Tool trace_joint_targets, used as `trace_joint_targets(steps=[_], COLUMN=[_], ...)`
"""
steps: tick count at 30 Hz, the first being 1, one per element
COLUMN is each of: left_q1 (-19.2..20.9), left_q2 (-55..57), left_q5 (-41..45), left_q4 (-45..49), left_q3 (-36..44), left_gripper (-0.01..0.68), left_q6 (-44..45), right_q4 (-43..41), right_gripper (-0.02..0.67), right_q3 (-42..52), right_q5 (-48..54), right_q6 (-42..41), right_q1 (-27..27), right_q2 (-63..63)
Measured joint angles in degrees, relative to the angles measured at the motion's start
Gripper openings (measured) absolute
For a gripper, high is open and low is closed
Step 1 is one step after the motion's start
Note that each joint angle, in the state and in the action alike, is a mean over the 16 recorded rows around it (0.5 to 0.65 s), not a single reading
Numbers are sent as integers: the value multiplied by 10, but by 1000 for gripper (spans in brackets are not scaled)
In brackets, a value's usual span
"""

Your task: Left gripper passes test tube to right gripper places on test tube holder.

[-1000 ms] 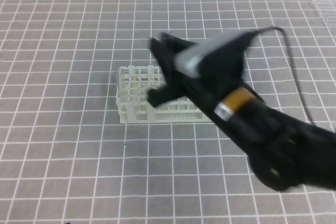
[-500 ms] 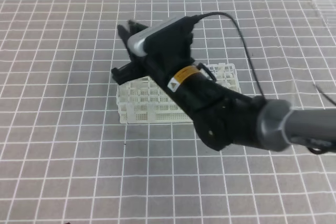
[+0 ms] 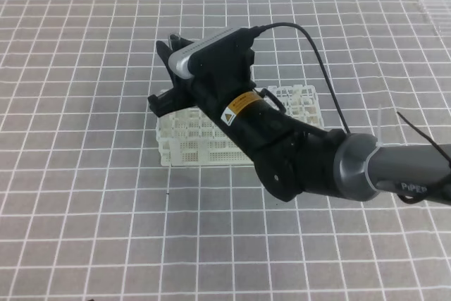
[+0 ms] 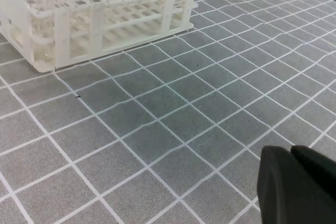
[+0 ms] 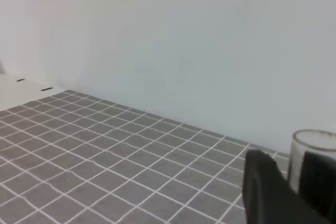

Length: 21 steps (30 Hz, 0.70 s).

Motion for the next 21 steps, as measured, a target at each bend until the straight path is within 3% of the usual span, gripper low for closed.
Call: trace_joint_targets(steps=[21], left_q1=[0], left_q2=[-1], left_q5=[2], left_q4=[0], left_q3=[-1], left_gripper=[0], left_q6=[0], right_q4=[-13], right_gripper=[9], right_q3=[0], right_q5=[0], right_q6=[29], right_q1=[0], right_q2=[0])
